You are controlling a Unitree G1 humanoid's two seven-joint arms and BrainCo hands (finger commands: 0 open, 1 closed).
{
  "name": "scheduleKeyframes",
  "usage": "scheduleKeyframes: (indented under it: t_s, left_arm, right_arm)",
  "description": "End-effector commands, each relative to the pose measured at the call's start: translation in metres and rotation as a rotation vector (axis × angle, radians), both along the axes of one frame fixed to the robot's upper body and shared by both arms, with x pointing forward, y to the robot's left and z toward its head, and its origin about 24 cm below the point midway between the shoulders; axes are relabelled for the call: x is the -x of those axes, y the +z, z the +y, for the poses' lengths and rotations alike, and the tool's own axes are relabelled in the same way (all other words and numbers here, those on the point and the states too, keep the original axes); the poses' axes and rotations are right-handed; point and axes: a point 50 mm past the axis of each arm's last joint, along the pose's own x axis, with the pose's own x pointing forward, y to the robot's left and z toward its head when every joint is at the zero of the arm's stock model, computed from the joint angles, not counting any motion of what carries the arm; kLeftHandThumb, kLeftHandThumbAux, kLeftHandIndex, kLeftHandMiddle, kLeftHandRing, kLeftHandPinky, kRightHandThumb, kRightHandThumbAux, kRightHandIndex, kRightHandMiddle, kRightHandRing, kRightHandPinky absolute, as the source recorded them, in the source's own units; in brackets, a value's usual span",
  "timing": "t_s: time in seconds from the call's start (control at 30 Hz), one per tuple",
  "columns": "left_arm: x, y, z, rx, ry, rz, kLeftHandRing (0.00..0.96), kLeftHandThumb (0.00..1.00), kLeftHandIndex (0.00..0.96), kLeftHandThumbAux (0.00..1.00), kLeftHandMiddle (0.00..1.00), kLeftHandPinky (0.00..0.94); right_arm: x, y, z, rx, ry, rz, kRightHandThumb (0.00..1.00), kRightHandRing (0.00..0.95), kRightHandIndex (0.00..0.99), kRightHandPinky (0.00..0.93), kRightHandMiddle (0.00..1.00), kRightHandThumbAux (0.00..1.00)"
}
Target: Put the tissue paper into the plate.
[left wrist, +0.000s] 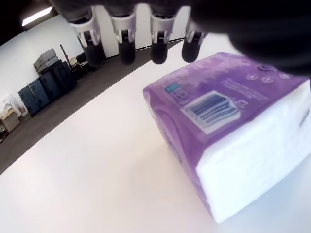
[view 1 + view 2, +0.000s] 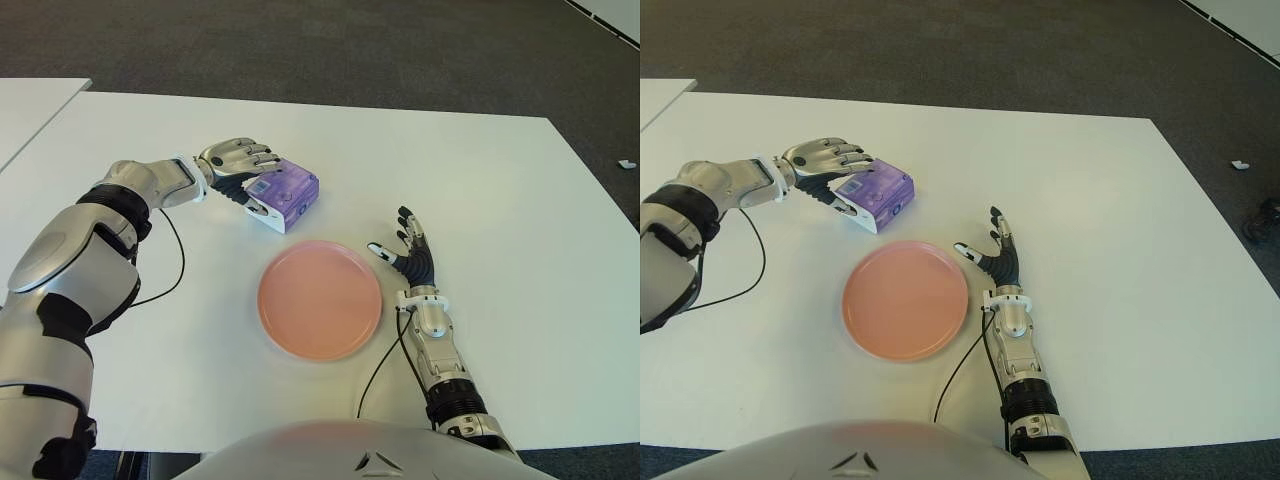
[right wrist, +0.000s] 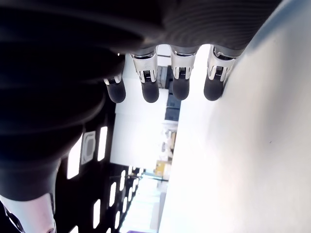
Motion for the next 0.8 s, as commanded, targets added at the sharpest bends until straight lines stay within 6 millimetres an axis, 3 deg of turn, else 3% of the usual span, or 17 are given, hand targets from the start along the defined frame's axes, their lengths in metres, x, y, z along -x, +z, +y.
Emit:
scheduleKeyframes:
  t_s: [0.03, 0.8]
  left_arm:
    - [0.0020, -0.0072, -0.0028, -0.014, -0.017, 0.003, 0.000, 0.277, 0.000, 0.147, 0.000, 0.000]
    - [0.0016, -0.0110, -0.0118, 0.051, -0.039, -0.057, 0.000, 0.250, 0.000, 0.168, 0.000, 0.000]
  right_arm:
    - [0.0219, -0.0322, -0.0025, -0.010, -0.020, 0.181, 0.000, 0.000, 0.000, 0.000, 0.000, 0.718]
    - [0.0222, -0.0330, -0.0016, 0.000, -0.019, 0.187, 0.000, 0.000, 0.000, 0.000, 0.000, 0.731]
